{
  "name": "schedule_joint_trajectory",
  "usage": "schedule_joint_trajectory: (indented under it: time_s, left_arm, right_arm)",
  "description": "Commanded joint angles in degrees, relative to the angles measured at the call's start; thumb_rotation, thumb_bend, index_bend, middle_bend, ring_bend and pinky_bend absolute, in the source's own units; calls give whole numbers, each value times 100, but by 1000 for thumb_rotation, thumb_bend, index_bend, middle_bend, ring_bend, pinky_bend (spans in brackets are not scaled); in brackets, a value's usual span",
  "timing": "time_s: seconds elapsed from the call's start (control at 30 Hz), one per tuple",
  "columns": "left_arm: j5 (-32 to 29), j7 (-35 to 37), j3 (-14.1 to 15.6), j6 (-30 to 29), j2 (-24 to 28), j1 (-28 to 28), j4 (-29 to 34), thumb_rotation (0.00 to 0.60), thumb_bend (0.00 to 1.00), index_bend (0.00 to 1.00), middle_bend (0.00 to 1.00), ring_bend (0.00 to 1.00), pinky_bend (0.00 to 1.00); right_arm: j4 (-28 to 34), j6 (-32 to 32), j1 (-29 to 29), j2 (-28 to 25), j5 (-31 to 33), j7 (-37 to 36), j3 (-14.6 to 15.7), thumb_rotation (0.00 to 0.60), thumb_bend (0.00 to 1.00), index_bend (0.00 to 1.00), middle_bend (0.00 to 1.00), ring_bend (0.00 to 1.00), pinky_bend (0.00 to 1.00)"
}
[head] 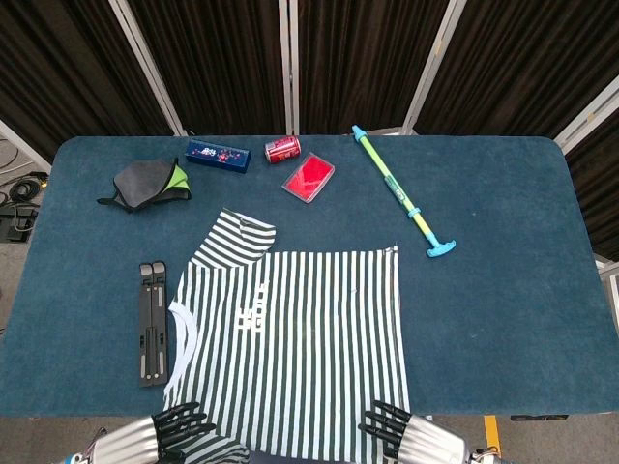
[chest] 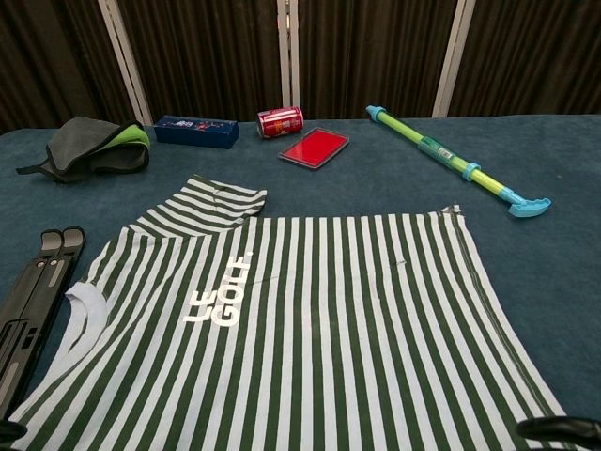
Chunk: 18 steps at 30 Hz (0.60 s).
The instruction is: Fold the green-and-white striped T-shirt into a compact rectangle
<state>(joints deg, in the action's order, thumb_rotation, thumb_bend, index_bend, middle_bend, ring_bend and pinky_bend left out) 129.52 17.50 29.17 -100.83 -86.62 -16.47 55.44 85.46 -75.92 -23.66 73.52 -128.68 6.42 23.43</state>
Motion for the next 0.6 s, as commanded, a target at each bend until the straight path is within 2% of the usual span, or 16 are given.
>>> schedule_joint_trajectory:
  time_s: [0.03, 0.23, 0.43, 0.6]
  left_arm:
    - [-12, -5, -23, -5, 3, -3, 13, 600, 625, 844, 0, 0, 0]
    - [-194, 96, -178, -8, 11, -17, 84, 600, 626, 846, 0, 0, 0]
    - [-579, 242, -495, 3, 30, -50, 272, 600, 626, 852, 0, 0, 0]
    - [-1253, -46, -875, 600, 179, -88, 922, 600, 626, 852, 0, 0, 0]
  right_arm:
    - [-12, -11, 2, 2, 21, -17, -20, 600, 419, 752, 100, 0, 0]
    - [-36, -61, 7, -18, 129, -89, -104, 600, 419, 752, 99, 0, 0]
    - [-47, -124, -7, -53, 387, -278, -278, 600, 419, 752, 99, 0, 0]
    - [-70, -178, -66, -89, 764, -557, -566, 600, 419, 753, 99, 0, 0]
